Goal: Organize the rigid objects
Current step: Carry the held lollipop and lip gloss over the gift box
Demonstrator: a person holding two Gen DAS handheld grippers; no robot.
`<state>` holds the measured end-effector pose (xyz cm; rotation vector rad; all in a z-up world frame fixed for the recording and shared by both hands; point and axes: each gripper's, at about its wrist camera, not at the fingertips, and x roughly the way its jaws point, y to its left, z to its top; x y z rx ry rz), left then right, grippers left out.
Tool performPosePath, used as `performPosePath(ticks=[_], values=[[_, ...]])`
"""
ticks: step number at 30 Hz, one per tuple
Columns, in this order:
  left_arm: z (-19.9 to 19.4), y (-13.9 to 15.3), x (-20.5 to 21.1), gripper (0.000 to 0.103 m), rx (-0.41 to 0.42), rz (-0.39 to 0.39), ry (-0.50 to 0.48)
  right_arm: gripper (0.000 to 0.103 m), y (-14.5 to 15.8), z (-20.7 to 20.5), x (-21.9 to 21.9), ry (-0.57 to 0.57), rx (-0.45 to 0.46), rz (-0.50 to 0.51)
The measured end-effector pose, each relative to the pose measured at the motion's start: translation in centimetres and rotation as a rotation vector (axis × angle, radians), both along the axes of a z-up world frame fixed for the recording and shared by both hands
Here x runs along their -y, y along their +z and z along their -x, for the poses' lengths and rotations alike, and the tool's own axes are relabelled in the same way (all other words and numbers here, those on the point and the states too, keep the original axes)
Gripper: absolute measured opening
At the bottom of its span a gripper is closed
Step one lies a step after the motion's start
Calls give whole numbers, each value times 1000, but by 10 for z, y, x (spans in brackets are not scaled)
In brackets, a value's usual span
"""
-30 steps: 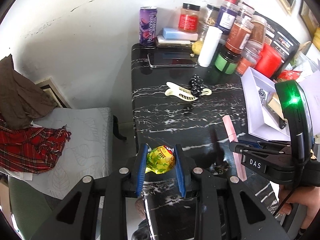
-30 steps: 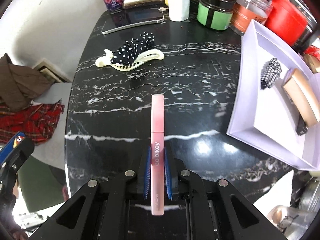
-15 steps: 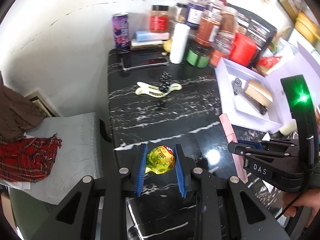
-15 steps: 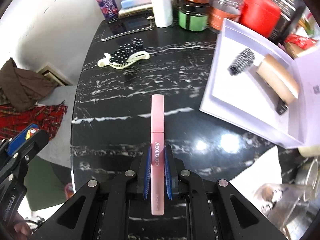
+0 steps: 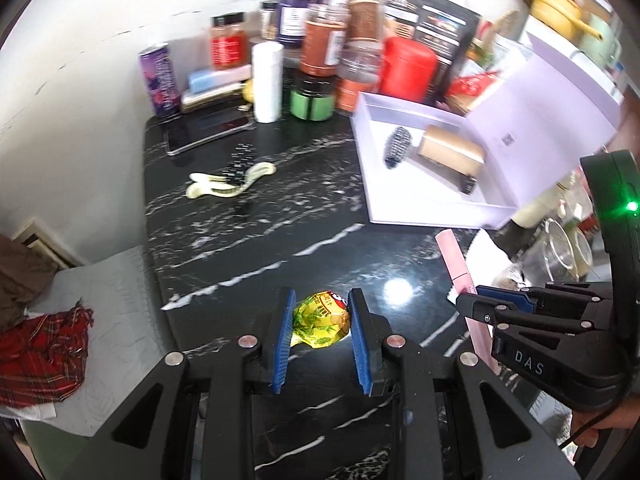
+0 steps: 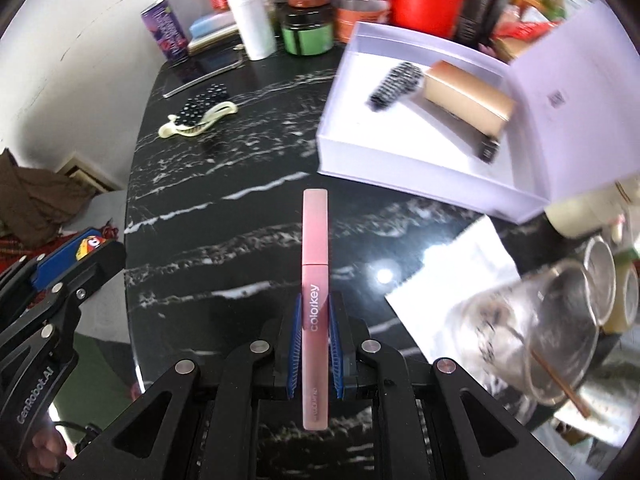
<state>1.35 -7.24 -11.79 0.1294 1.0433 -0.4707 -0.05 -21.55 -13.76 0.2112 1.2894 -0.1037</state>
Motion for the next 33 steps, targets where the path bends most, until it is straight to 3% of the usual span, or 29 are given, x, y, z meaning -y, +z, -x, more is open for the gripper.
performPosePath(ticks=[8, 16, 33], values=[[6, -4, 25, 27, -36, 9, -69, 13, 3, 24, 15, -64, -15, 12], [2, 7, 48, 27, -3, 22, -93, 13, 7, 31, 28, -68, 5, 10], [-39, 31, 97, 27, 41, 50, -90, 13, 30, 6, 71, -51, 49, 23]])
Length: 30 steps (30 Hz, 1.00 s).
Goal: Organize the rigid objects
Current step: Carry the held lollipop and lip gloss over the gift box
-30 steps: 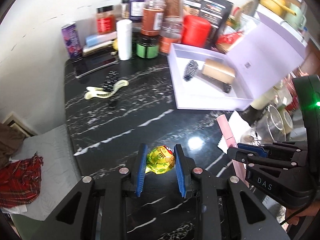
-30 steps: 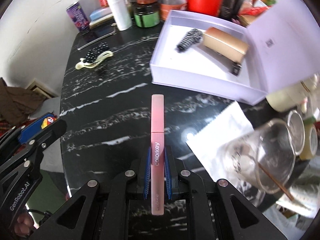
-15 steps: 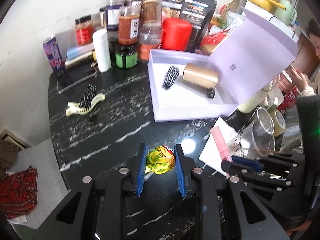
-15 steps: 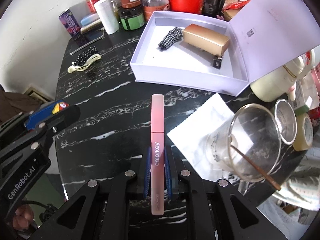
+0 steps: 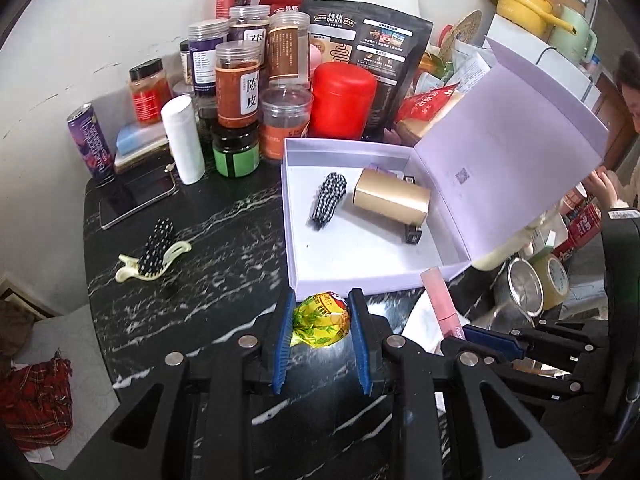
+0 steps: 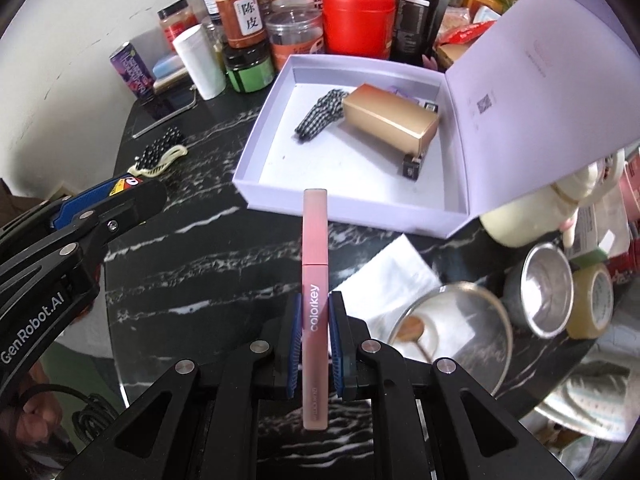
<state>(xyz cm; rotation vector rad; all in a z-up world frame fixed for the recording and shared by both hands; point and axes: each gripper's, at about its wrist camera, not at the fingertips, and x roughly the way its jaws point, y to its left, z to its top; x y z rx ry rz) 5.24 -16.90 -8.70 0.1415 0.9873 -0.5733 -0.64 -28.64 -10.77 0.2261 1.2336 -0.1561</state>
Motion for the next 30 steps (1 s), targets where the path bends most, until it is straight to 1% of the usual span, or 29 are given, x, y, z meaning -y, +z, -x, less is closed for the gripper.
performPosePath(ticks=[7, 17, 30], values=[[-24, 2, 16, 27, 4, -6, 15, 13, 1, -23, 17, 8, 8, 9], [-59, 4, 43, 27, 7, 8, 33, 13, 5, -59, 44, 21, 32, 40], [-102, 11, 76, 27, 28, 37, 9, 13, 15, -98, 73, 33, 69, 69]])
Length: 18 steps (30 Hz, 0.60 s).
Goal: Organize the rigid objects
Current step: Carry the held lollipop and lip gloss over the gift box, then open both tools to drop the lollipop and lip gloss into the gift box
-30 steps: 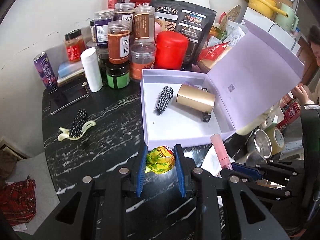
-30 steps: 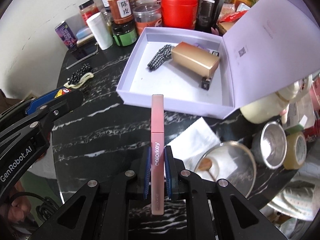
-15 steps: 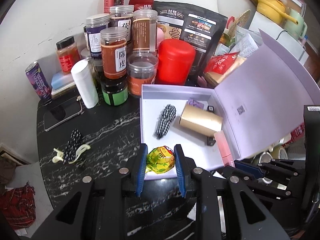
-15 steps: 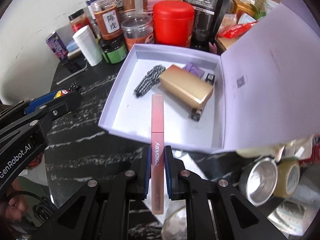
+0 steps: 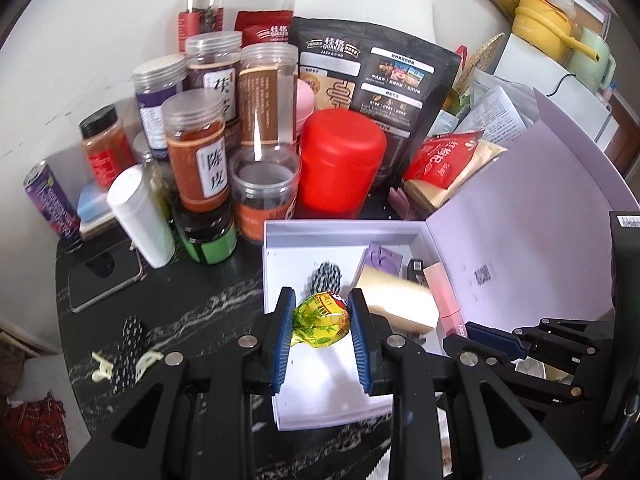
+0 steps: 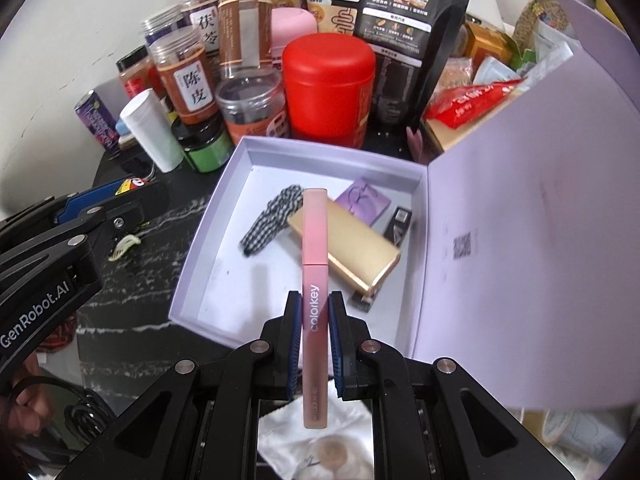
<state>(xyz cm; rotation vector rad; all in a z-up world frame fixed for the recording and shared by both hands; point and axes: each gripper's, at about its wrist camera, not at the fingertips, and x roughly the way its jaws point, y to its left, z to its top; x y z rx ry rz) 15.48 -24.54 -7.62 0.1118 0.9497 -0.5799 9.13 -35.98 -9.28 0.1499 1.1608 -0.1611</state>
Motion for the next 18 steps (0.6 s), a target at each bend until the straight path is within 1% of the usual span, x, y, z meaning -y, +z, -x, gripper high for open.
performPosePath(ticks=[9, 18], values=[[-23, -8, 20, 27, -12, 11, -31, 13, -1, -23, 17, 5, 4, 30], [-46, -40, 37, 27, -88, 4, -34, 13, -22, -43, 35, -9, -13, 32]])
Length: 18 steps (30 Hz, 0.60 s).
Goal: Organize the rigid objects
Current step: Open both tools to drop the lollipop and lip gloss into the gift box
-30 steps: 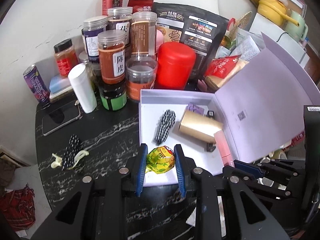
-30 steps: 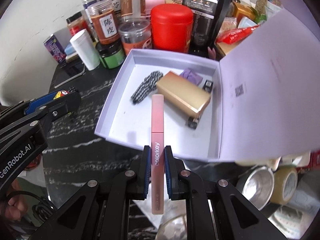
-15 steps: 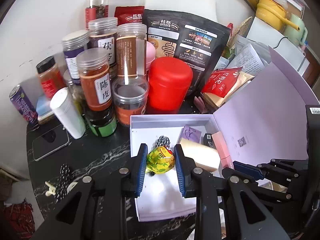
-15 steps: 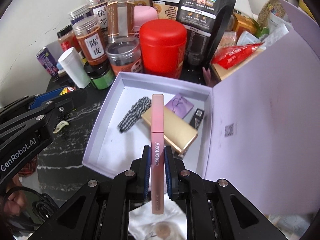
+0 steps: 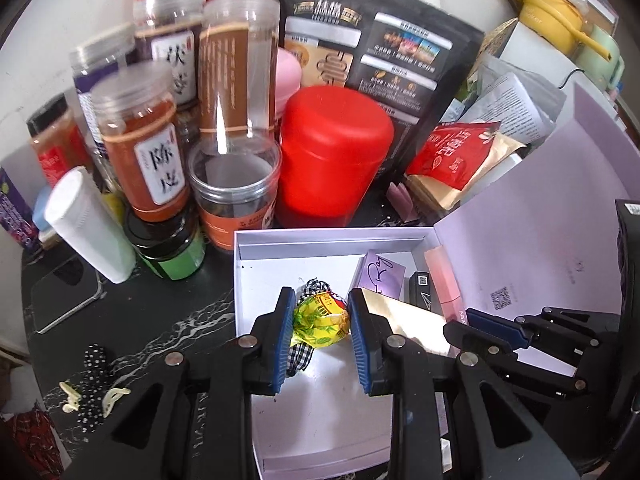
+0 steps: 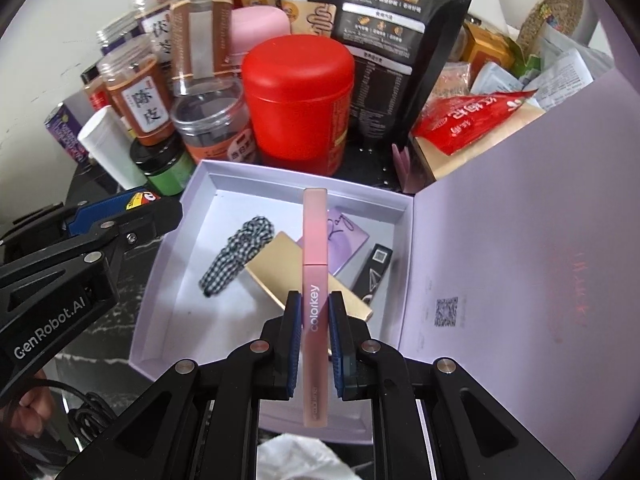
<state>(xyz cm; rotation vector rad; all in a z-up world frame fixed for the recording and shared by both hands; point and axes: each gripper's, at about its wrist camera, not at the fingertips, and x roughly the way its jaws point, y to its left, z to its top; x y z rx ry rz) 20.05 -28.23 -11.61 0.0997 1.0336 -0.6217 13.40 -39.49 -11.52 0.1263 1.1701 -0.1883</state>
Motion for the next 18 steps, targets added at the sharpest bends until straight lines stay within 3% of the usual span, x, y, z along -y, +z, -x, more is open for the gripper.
performPosePath(ticks=[18], values=[[-17, -58, 26, 27, -93, -68, -9, 13, -43, -14, 16, -4, -47, 20]])
